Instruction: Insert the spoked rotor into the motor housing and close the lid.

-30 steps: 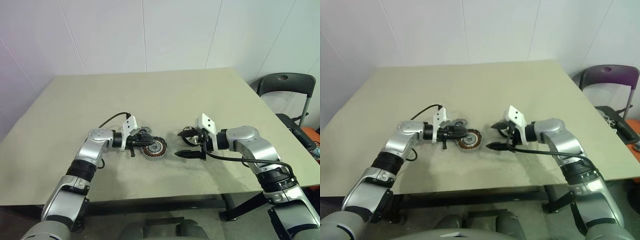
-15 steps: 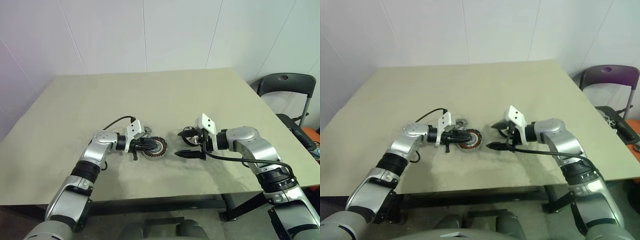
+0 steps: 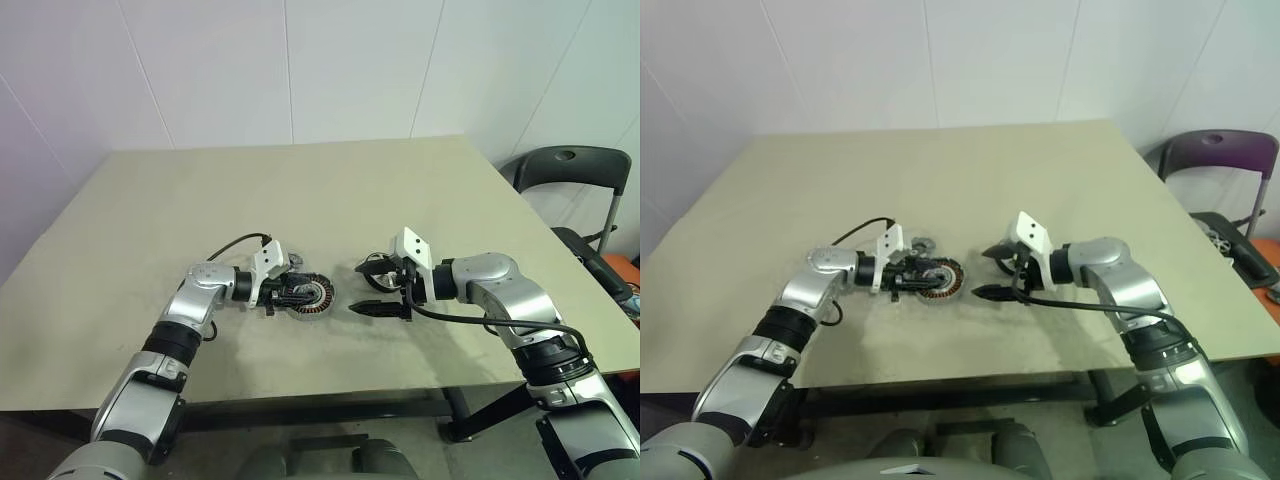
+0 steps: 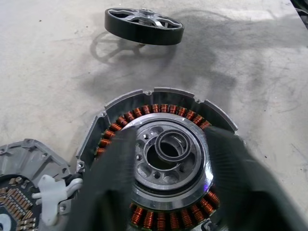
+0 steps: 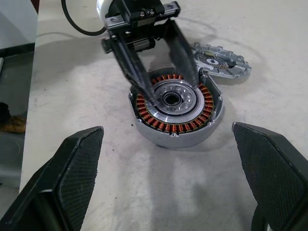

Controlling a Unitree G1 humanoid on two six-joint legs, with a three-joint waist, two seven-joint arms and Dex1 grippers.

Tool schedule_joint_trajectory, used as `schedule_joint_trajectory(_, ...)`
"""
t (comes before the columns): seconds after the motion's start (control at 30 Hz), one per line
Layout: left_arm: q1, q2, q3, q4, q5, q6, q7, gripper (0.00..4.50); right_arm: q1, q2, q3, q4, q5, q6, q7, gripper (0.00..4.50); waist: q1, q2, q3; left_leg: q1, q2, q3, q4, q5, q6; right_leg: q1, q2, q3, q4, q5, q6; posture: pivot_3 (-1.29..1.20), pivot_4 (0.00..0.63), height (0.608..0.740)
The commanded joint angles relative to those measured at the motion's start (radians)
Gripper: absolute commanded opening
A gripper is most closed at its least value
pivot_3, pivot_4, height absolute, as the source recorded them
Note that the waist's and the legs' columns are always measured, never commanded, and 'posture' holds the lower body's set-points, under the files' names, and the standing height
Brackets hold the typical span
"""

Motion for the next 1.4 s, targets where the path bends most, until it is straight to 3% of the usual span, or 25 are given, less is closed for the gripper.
schedule_joint_trajectory(0.03,-0.013,0.012,0.029,-0.058,-0.008,-0.018,0.018,3.93,-0.011,0.002,-0.026,-0.051,0.022,0.010,-0.005,4.50,0.000,0.000,0.000,0.000,0.000,0.000,0.000,0.000,0.000,0.000,0.000,0.000,0.000,0.000,0.000,0.00,0.000,0.740)
schedule_joint_trajectory(0.1,-0.013,0.016,0.036,-0.079,-0.012,-0.022,0.027,4.48,-0.014,0.006,-0.024,-0.051,0.021,0.009,-0.009,4.50,0.000,0.000,0.000,0.000,0.000,0.000,0.000,0.000,0.000,0.000,0.000,0.000,0.000,0.000,0.000,0.00,0.000,0.740)
schedule_joint_trajectory(0.3,0.019,0.063,0.098,-0.230,-0.047,-0.005,0.072,4.48,-0.066,0.080,-0.039,-0.027,0.021,0.005,-0.083,4.50,-0.005,0.000,0.000,0.000,0.000,0.000,0.000,0.000,0.000,0.000,0.000,0.000,0.001,0.000,0.000,0.00,0.000,0.740)
schedule_joint_trajectory(0.47,0.116,0.159,0.232,-0.405,-0.186,0.173,0.090,4.48,-0.115,0.159,0.033,0.050,-0.055,-0.020,-0.145,4.50,-0.008,0.000,0.000,0.000,0.001,0.000,-0.001,0.000,0.000,-0.001,0.000,0.001,0.001,0.000,0.000,0.00,0.000,0.740)
schedule_joint_trajectory(0.67,0.354,0.228,0.396,-0.613,-0.317,0.292,0.149,4.50,-0.123,0.214,0.091,0.078,-0.107,-0.070,-0.144,2.63,-0.007,0.000,0.000,0.000,0.002,-0.001,-0.001,0.000,0.000,-0.002,-0.001,0.002,0.001,0.000,0.000,0.00,0.000,0.740)
schedule_joint_trajectory(0.87,0.520,0.246,0.461,-0.732,-0.354,0.318,0.218,4.50,-0.138,0.193,0.159,0.133,-0.190,-0.138,-0.101,0.51,0.000,0.000,0.000,0.001,0.001,0.000,0.000,0.000,0.000,0.000,-0.001,0.000,0.001,0.000,0.000,0.00,0.000,0.740)
schedule_joint_trajectory(0.93,0.542,0.242,0.471,-0.752,-0.365,0.324,0.239,4.50,-0.147,0.195,0.166,0.151,-0.204,-0.156,-0.090,0.03,0.000,0.000,0.000,0.002,0.001,0.000,0.000,0.000,0.000,0.001,-0.001,0.000,0.001,0.000,-0.001,0.00,0.000,0.740)
schedule_joint_trajectory(1.4,0.620,0.231,0.490,-0.797,-0.387,0.302,0.316,4.50,-0.242,0.238,0.227,0.348,-0.332,-0.327,-0.030,0.03,-0.007,0.000,0.000,0.002,0.001,0.000,-0.001,0.000,0.000,0.000,0.000,0.001,0.001,0.000,-0.001,0.00,0.000,0.740)
